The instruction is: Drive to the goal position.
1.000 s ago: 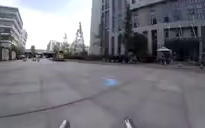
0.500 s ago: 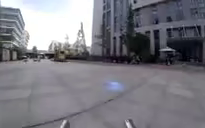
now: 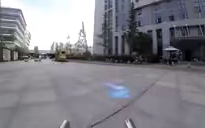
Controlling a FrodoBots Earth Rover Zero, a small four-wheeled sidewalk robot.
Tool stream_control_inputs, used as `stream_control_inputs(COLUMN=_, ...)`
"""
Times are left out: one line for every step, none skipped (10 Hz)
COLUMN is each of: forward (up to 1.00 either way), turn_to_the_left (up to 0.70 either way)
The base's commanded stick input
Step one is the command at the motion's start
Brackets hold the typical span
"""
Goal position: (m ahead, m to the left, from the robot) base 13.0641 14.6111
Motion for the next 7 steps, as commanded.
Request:
stream_control_inputs(forward=0.7, turn_to_the_left=0.0)
stream_control_inputs(forward=0.7, turn_to_the_left=0.0)
stream_control_inputs(forward=0.7, turn_to_the_left=0.0)
stream_control_inputs(forward=0.7, turn_to_the_left=0.0)
stream_control_inputs(forward=0.7, turn_to_the_left=0.0)
stream_control_inputs(forward=0.7, turn_to_the_left=0.0)
stream_control_inputs(forward=0.7, turn_to_the_left=0.0)
